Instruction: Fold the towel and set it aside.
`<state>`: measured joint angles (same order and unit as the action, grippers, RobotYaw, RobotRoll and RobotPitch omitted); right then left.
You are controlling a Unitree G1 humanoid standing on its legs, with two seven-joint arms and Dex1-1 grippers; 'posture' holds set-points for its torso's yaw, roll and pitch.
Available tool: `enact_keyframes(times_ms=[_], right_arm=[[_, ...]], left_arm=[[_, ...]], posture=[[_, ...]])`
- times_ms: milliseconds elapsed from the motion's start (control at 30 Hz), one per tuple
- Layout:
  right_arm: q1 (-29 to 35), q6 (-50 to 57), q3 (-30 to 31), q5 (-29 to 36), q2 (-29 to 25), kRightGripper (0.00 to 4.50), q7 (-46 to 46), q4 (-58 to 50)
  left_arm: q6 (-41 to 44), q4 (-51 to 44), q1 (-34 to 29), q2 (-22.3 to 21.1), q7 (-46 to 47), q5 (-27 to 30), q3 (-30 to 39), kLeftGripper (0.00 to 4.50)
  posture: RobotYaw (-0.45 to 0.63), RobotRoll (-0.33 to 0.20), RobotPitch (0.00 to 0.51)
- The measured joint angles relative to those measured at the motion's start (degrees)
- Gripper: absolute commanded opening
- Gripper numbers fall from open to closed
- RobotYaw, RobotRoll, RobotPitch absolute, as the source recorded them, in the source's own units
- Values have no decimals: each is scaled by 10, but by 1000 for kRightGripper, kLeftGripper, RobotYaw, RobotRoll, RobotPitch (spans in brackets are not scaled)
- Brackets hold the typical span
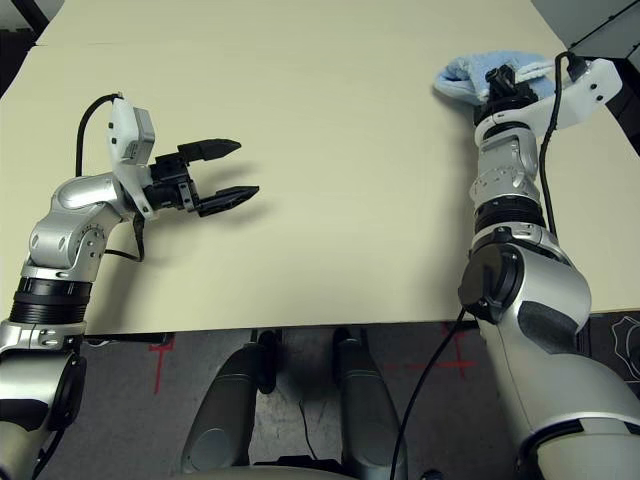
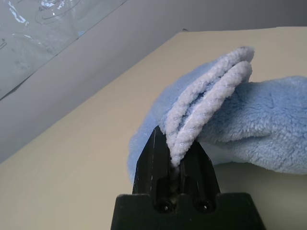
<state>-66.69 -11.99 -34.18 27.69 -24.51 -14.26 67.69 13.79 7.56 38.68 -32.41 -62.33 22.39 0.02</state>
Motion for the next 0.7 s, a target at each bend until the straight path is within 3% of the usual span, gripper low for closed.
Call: enact_keyframes(times_ms=[333,700], right_arm=[[-26,6,8,-8,-18,16,-42,23],[-32,1,31,-44,-20,16,-66,48]], left_arm=[[0,0,0,0,-2,0,0,4500],[21,-48,-39,0,38,7,15,4500]], posture=[[48,0,275],[72,0,327]])
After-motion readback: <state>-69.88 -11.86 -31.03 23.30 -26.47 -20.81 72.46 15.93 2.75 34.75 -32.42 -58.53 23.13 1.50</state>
